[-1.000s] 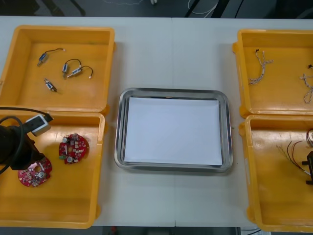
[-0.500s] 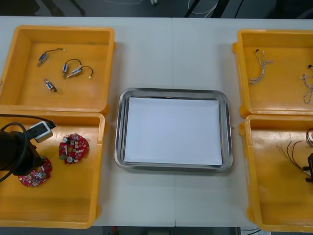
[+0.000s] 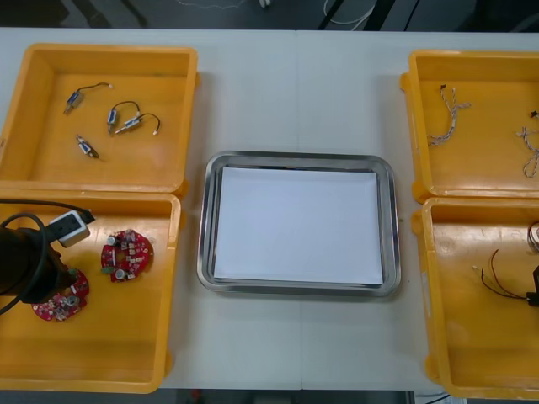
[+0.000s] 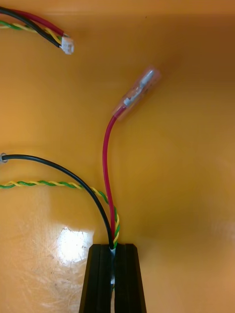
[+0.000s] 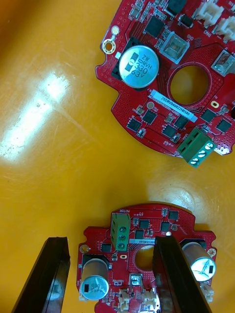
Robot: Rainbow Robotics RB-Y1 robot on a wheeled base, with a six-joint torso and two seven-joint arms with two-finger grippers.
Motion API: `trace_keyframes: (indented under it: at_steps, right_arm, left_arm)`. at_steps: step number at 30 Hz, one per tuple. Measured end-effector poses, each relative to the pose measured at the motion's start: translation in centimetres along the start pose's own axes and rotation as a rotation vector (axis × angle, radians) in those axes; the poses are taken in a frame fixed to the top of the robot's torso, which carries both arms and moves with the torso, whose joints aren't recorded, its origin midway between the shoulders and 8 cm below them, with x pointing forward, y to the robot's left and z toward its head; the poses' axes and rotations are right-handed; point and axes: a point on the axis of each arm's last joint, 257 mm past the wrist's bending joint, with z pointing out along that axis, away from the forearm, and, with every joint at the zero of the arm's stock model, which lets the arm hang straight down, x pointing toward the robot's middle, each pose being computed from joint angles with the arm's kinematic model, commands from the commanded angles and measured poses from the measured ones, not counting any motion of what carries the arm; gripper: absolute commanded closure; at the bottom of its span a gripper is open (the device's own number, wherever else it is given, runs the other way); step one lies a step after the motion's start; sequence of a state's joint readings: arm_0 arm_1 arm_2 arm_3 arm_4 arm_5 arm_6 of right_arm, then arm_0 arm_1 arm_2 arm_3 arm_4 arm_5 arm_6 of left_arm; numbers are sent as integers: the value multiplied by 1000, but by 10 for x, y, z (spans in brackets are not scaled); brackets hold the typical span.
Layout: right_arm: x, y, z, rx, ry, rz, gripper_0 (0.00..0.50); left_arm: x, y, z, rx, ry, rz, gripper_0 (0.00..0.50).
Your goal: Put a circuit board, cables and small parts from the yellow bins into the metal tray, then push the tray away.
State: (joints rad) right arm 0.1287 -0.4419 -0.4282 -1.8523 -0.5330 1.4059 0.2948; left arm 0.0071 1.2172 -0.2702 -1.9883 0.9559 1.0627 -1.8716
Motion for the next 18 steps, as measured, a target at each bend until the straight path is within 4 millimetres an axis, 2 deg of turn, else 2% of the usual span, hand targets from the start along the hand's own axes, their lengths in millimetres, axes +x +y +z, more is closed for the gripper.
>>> trace_keyframes:
  at_steps: [5,9,18]
  right_arm:
    - [5,-17,-9,82,19,-21,500]
    - [9,-22,-22,122,32,-51,500]
    - [26,-18,-76,170,106,-173,500]
  left_arm:
    - [2,2,1,-3,3,-3,0]
    - [3,3,1,-3,6,-5,0]
    - [-4,4,9,-4,-5,5,0]
